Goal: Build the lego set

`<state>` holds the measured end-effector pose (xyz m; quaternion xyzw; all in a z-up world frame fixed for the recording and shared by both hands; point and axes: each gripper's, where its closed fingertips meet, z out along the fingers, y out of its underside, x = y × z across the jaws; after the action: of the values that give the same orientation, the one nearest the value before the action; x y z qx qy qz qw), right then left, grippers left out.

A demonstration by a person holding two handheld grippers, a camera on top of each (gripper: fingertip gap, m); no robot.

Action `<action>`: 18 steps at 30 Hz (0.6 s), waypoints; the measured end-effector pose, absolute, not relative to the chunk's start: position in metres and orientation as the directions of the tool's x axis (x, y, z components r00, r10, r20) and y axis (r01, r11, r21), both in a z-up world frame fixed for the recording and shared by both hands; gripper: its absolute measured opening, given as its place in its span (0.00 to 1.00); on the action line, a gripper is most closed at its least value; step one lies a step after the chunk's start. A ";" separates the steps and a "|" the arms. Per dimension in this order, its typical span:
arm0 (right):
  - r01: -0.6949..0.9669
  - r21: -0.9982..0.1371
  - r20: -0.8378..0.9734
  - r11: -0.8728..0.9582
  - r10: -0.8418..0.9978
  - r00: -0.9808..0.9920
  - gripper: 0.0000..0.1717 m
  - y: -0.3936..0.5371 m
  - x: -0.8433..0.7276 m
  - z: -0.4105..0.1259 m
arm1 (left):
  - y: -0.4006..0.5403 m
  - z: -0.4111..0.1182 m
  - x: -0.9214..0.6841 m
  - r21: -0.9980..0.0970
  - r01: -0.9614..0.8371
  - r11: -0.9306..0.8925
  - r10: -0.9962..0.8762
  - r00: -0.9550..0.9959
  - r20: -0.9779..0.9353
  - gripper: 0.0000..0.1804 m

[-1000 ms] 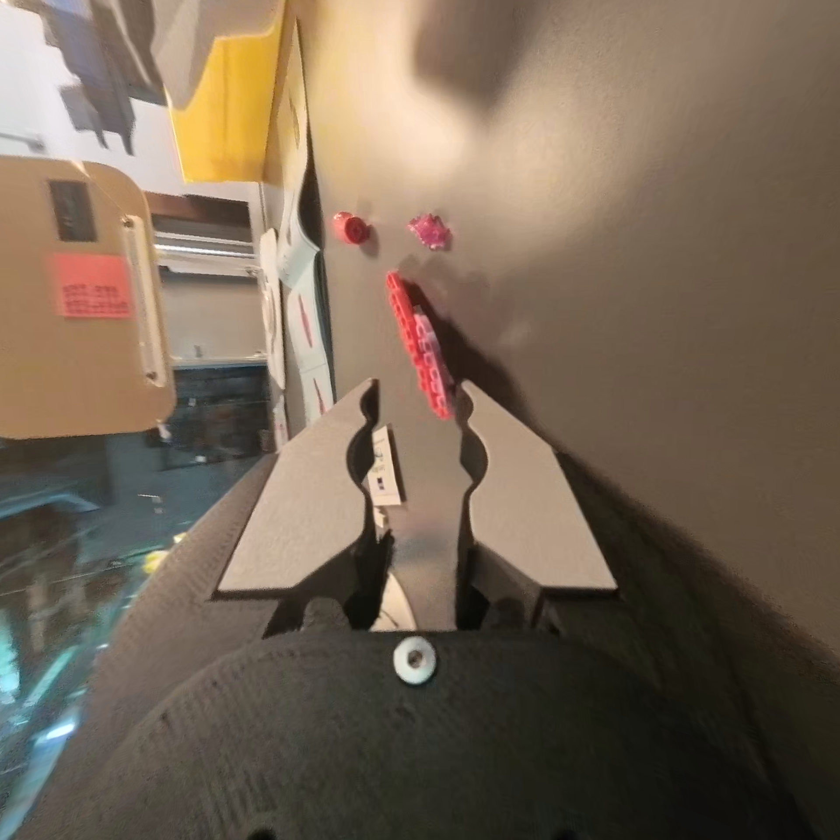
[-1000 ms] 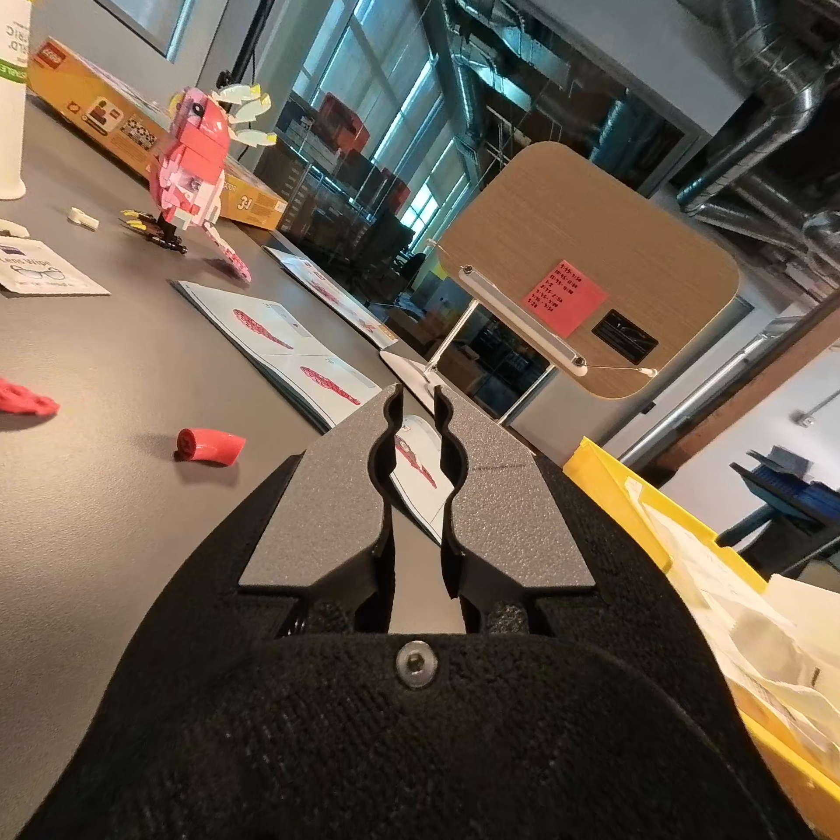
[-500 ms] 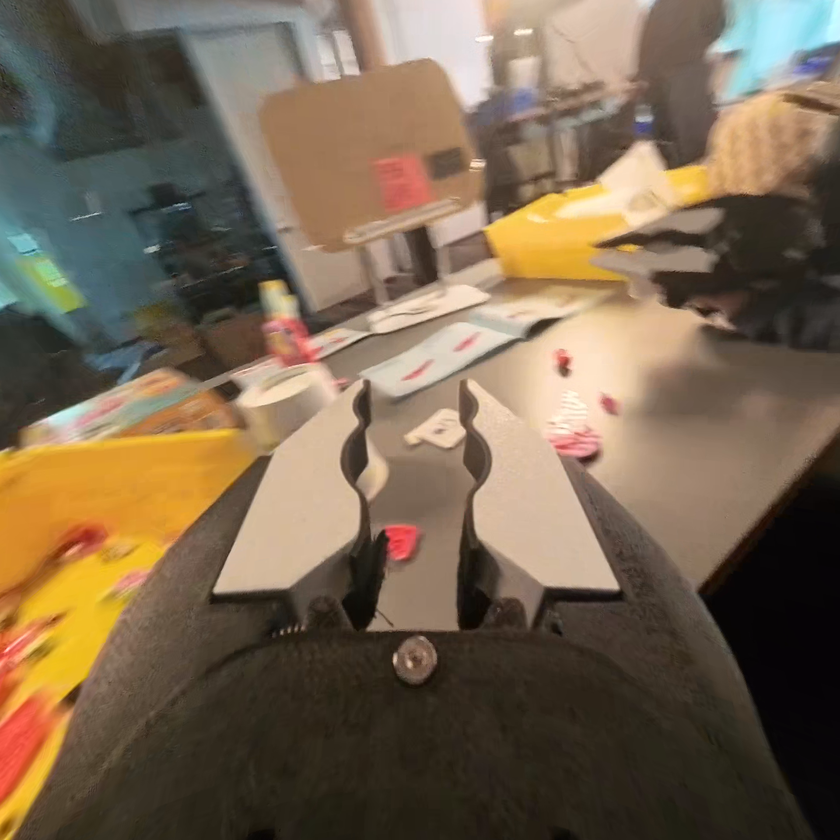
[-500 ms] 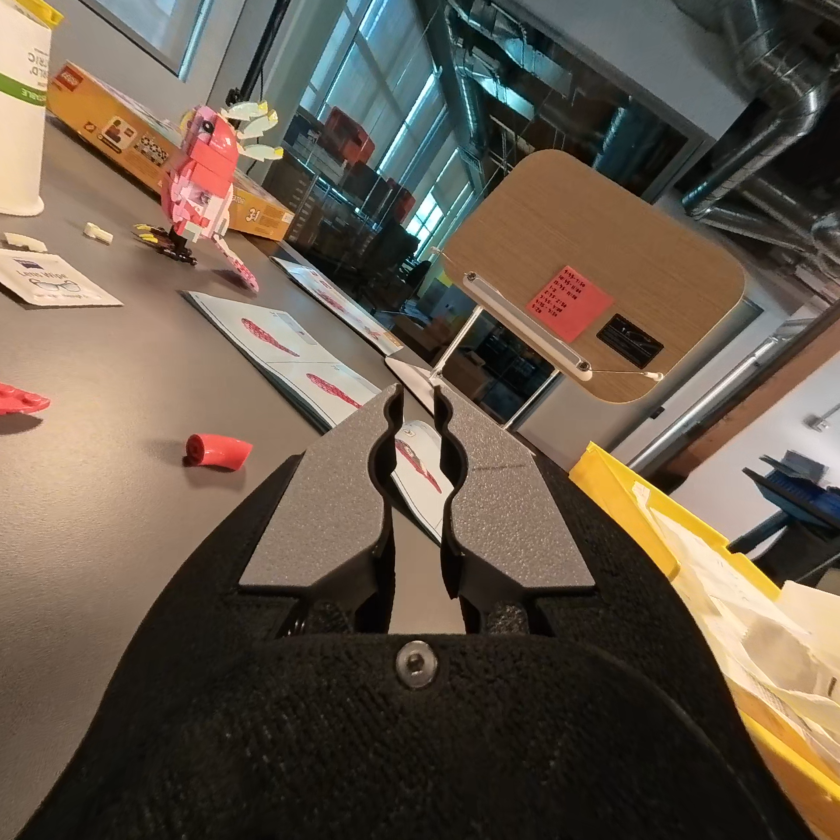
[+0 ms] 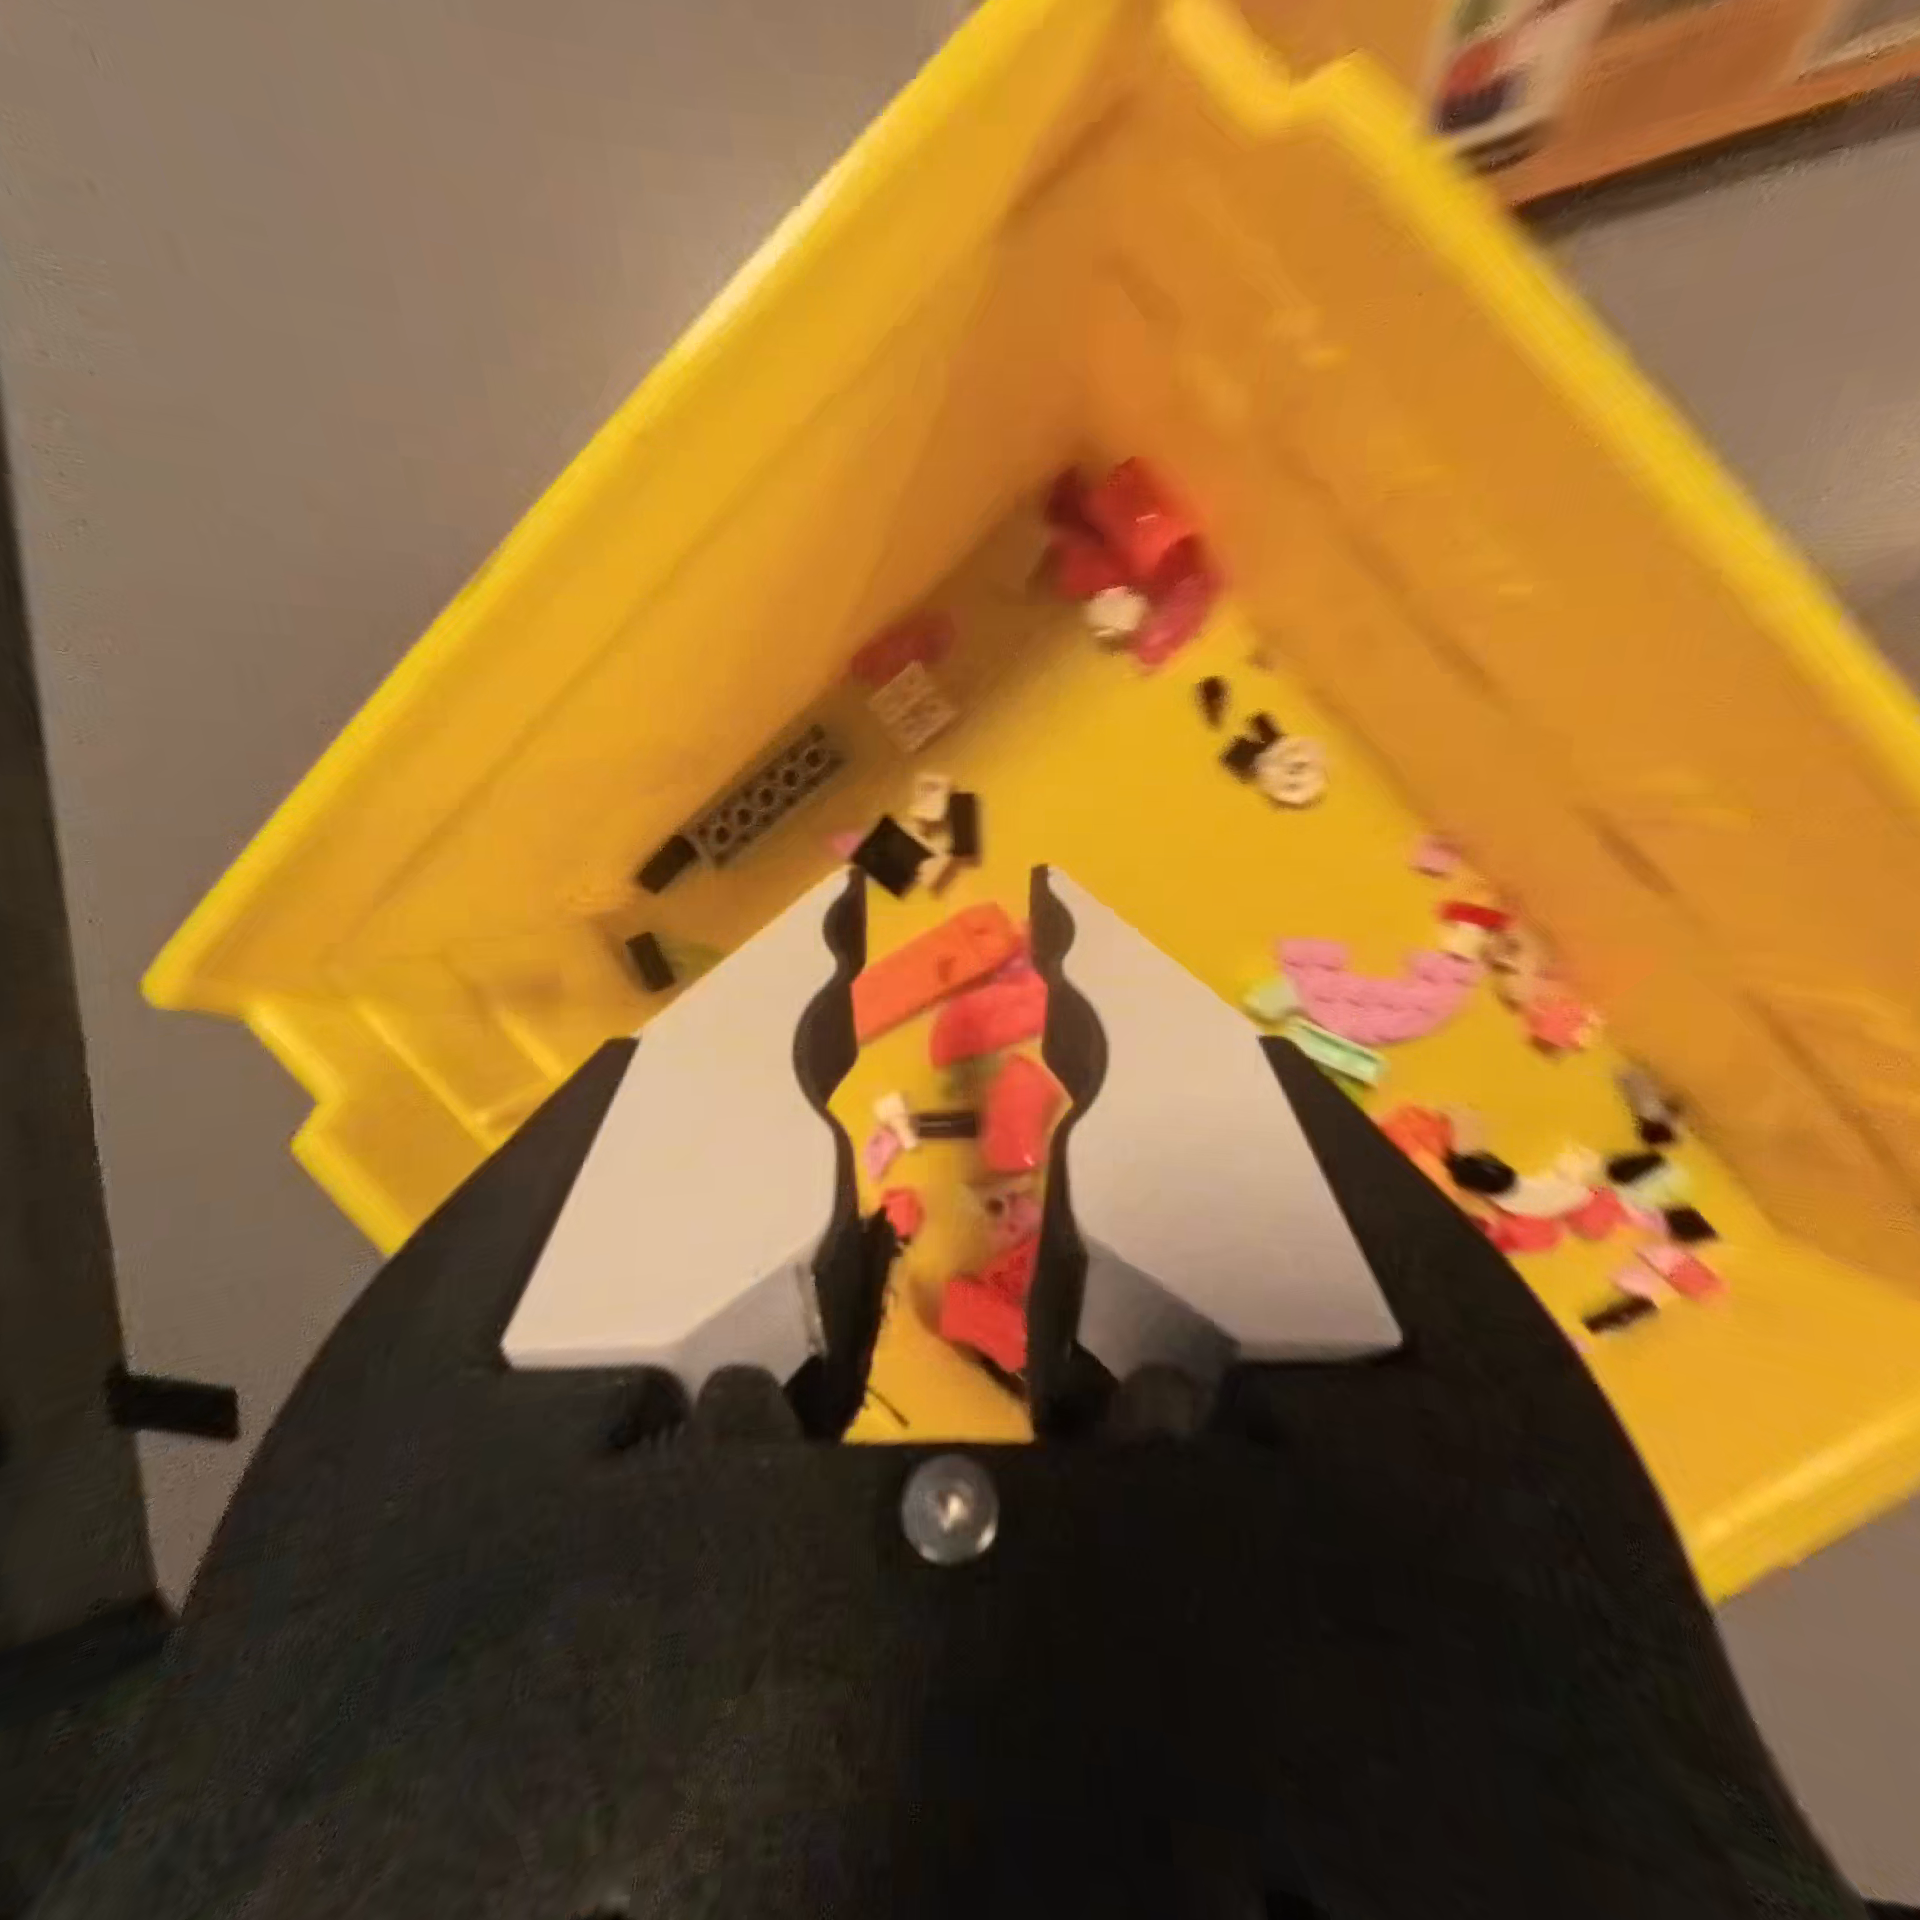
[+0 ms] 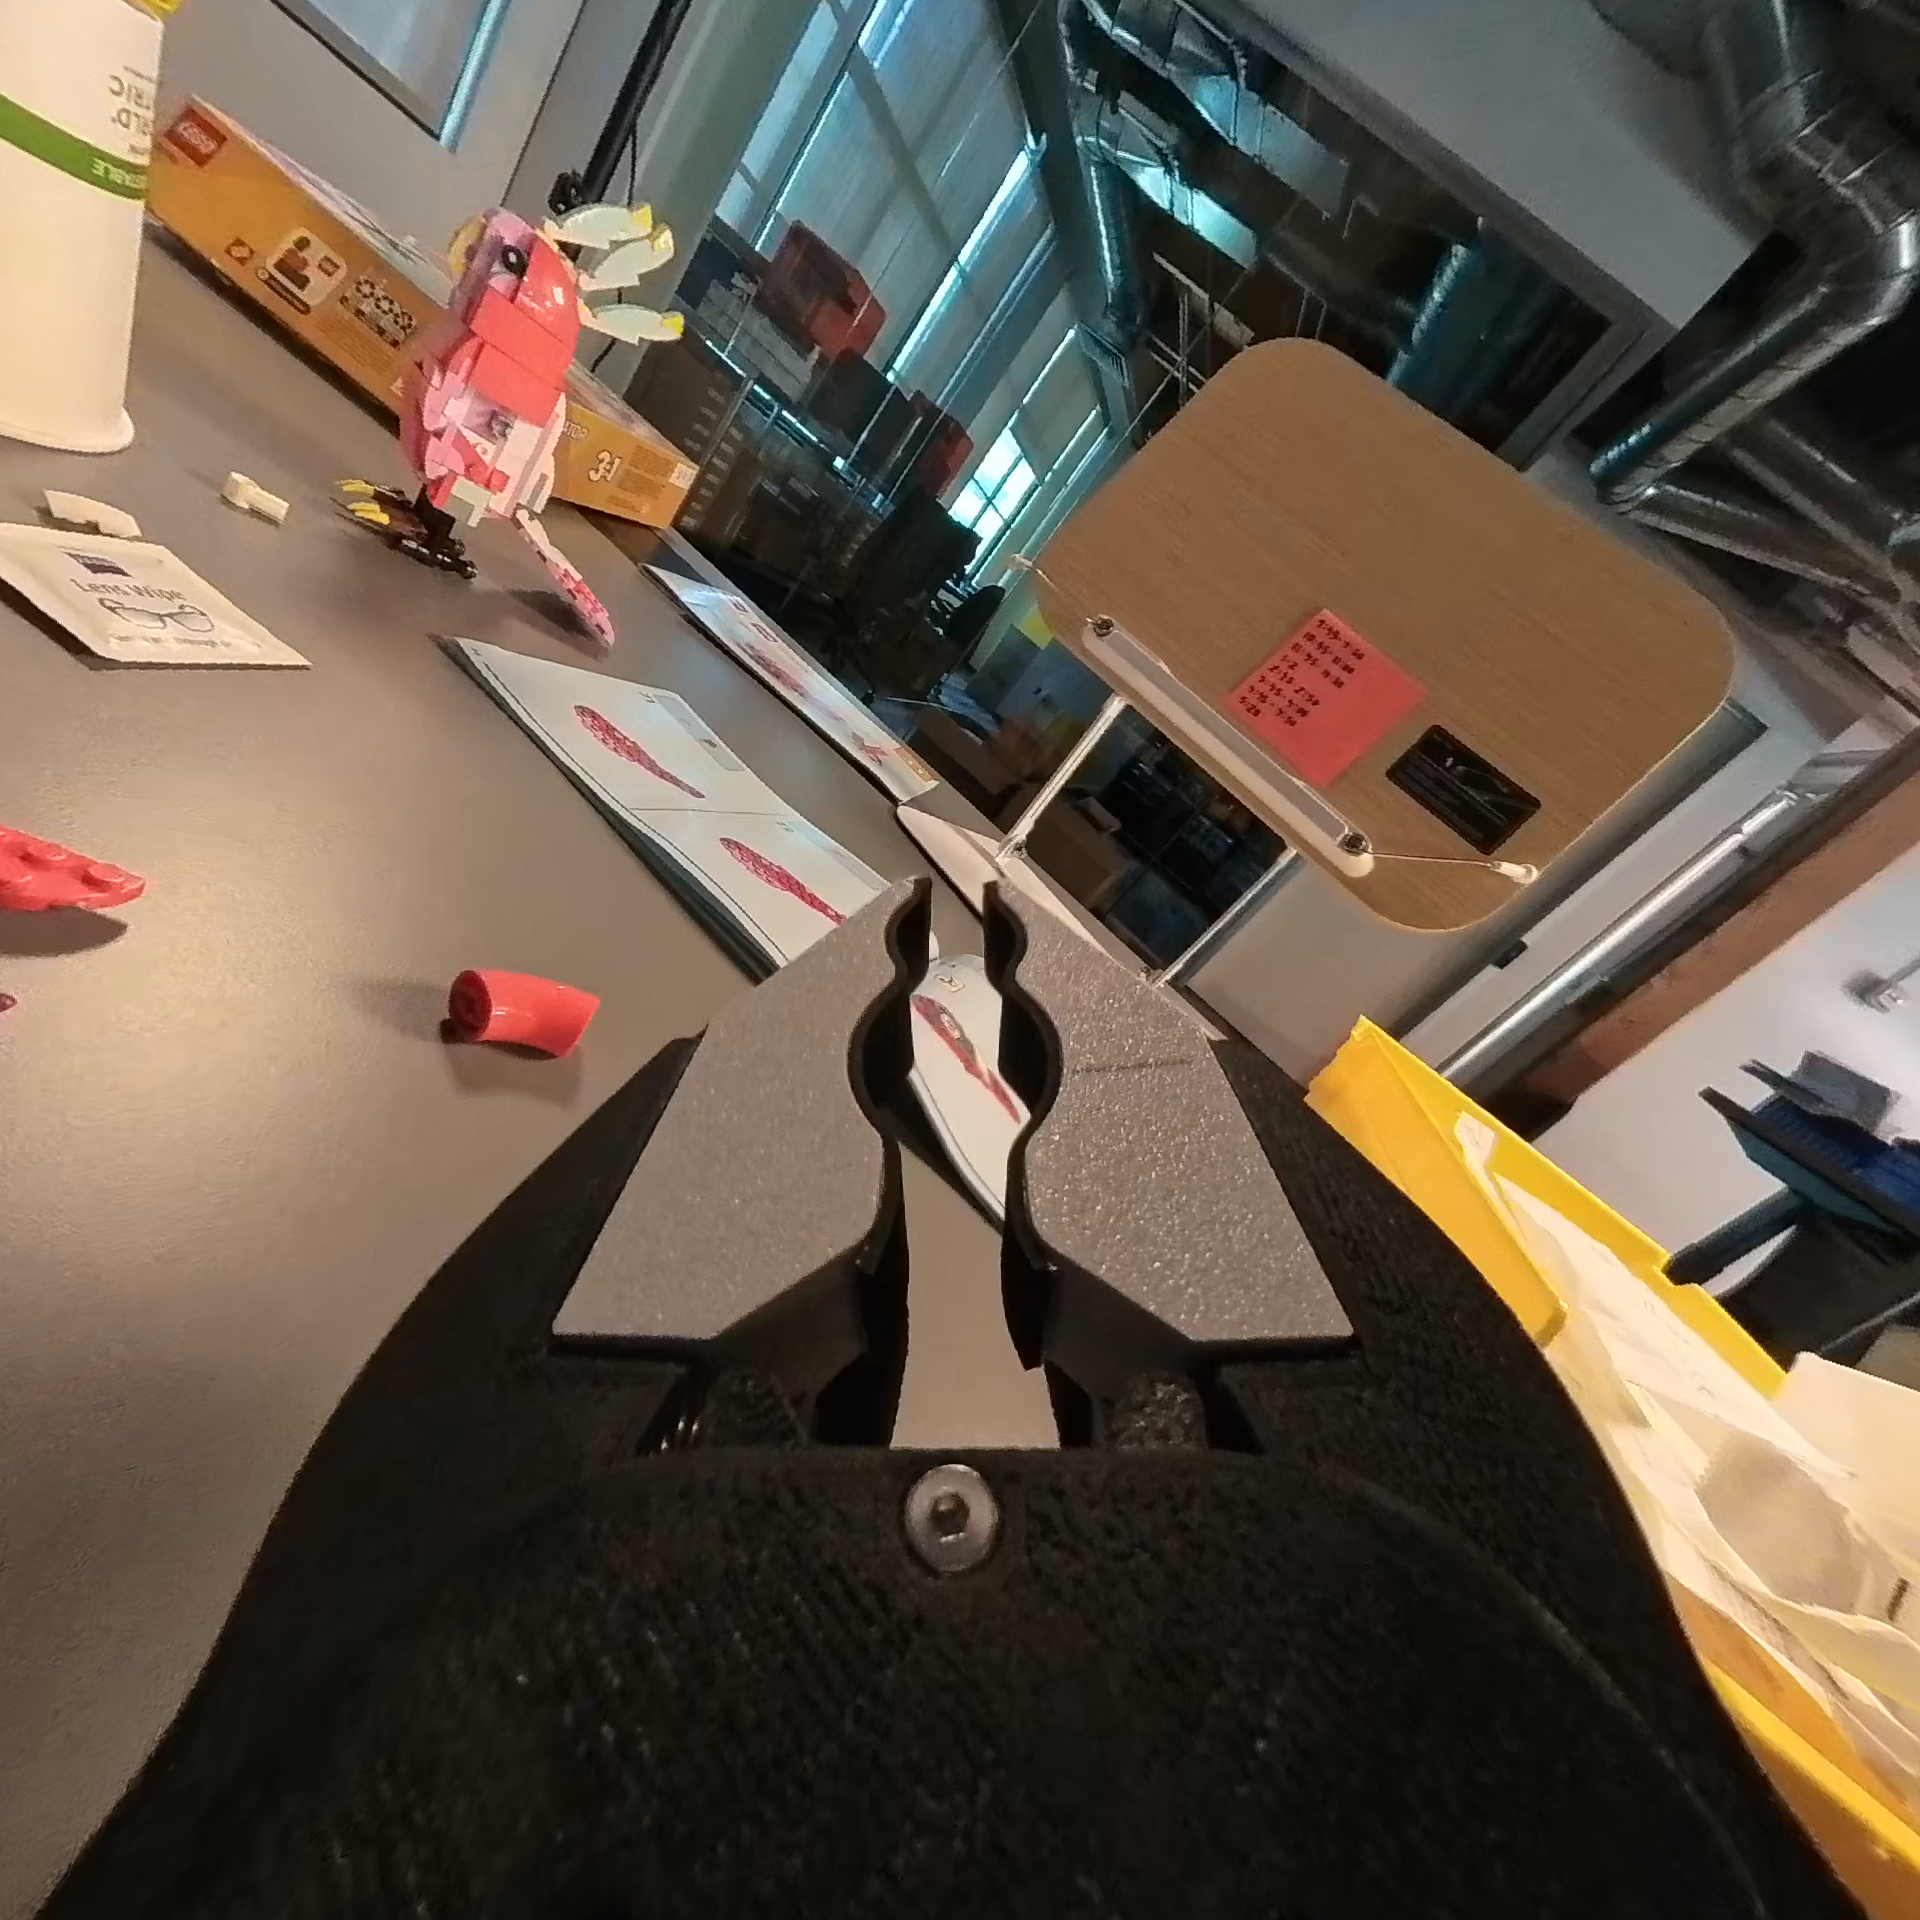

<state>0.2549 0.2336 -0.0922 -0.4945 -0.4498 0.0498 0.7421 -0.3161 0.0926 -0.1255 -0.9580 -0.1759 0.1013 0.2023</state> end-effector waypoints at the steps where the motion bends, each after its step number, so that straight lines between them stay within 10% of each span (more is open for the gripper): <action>1: 0.378 -0.775 0.623 0.506 0.517 0.587 0.04 0.234 0.254 -0.093 | 0.093 -0.135 -0.325 -0.370 0.334 -0.867 0.401 0.908 -0.120 0.16; 18: 0.428 -0.747 0.662 0.508 0.510 0.549 0.01 0.234 0.249 -0.101 | 0.086 -0.184 -0.354 -0.153 0.561 -0.813 0.571 0.820 -0.030 0.08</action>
<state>0.2495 0.2337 -0.1011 -0.4950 -0.4741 0.0282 0.7276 -0.3538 0.0859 -0.1840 -0.9515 -0.2976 0.0375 0.0686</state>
